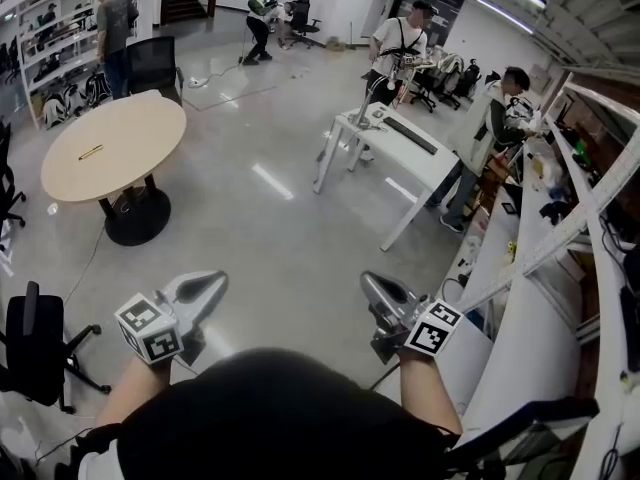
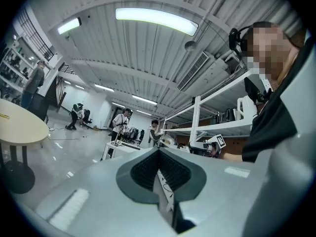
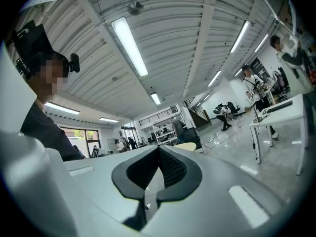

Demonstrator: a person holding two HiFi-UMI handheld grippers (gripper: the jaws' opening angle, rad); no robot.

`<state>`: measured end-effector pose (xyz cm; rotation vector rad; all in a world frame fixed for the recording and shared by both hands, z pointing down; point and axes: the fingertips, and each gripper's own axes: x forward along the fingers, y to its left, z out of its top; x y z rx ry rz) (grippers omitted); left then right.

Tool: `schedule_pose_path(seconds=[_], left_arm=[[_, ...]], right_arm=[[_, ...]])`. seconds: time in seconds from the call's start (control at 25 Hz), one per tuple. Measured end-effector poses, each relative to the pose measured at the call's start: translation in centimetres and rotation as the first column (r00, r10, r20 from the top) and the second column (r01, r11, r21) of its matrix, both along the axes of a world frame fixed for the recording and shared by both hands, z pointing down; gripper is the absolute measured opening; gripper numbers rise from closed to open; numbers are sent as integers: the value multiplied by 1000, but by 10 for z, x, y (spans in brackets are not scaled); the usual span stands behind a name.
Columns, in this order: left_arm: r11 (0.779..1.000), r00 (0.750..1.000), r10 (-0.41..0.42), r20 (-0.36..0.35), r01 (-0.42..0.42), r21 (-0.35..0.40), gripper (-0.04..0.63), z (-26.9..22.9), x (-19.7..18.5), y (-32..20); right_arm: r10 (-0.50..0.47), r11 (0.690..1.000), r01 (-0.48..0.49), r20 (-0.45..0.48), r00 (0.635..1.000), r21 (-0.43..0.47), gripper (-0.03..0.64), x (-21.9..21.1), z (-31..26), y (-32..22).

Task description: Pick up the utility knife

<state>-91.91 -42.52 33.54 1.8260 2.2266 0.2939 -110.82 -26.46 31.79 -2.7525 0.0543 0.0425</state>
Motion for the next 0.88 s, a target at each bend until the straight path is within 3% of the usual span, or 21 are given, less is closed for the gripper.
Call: schedule_pose_path(seconds=[0.28, 0.48, 0.68, 0.88], left_arm=[[999, 999, 38, -3, -38, 24, 0, 8, -29, 28], [998, 999, 42, 8, -42, 38, 0, 12, -23, 41], [997, 997, 74, 21, -75, 24, 0, 20, 8, 54], [995, 994, 102, 24, -102, 2, 0, 18, 75, 67]], right_arm=[[11, 999, -12, 6, 1000, 32, 14, -25, 16, 20], [18, 998, -19, 19, 1000, 53, 14, -23, 25, 30], [32, 998, -33, 41, 999, 46, 14, 8, 28, 39], [58, 998, -59, 47, 997, 18, 14, 71, 20, 47]])
